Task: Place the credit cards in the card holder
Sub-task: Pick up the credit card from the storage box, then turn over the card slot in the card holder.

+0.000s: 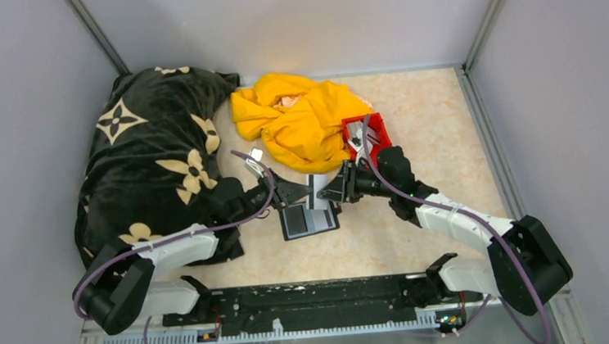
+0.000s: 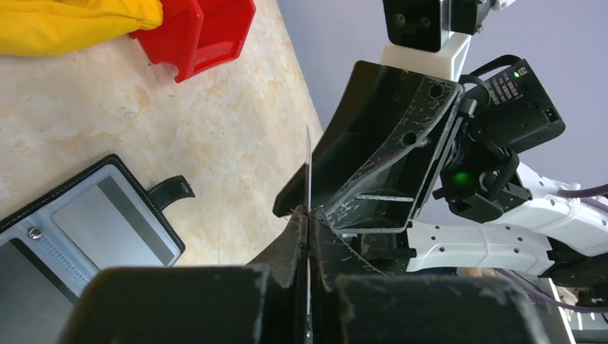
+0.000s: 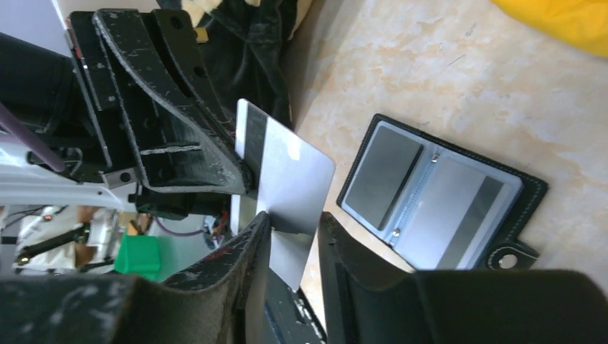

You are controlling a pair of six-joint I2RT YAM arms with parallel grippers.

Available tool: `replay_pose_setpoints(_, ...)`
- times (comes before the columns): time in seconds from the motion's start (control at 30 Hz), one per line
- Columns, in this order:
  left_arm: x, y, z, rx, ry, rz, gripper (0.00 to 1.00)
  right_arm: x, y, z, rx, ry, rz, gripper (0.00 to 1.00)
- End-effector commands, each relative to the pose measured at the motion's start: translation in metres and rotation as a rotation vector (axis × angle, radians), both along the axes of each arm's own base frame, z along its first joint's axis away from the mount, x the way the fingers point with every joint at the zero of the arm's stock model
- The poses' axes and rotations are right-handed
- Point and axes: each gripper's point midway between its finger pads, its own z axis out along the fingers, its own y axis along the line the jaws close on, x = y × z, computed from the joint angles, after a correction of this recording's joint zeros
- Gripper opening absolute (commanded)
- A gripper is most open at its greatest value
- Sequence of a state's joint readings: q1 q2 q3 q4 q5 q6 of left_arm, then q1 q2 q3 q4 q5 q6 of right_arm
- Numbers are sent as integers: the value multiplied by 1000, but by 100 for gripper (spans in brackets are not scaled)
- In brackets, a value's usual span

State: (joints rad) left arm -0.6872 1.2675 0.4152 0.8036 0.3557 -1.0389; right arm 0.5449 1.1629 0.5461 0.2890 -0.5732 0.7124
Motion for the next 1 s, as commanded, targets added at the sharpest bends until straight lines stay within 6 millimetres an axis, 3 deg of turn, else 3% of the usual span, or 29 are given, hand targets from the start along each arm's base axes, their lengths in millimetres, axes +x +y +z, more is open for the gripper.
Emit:
replay_pose_setpoints(0.0, 1, -3, 10, -53, -18, -15, 0, 1, 9, 18, 102, -44, 41, 21)
replay_pose_setpoints(0.07, 0, -4, 8, -52, -11, -22, 0, 0, 11, 20, 123, -42, 51, 3)
replay_pose_setpoints(0.2, 3, -2, -1, -23, 19, -5, 2, -2, 12, 28, 143, -52, 61, 0)
replay_pose_setpoints(0.3, 10, 8, -13, 39, 54, 62, 36, -2, 10, 32, 132, -58, 59, 0)
replay_pose_setpoints(0.53, 24, 49, -42, 207, 119, 289, 62, 3, 1, 23, 24, -64, 18, 0)
replay_pose_setpoints(0.77, 17, 78, -78, 357, 190, 380, 62, 12, -11, -8, -156, -7, -24, 0)
replay_pose_setpoints(0.97, 7, 89, -101, 425, 245, 389, 51, 21, -17, -44, -310, 68, -54, 0)
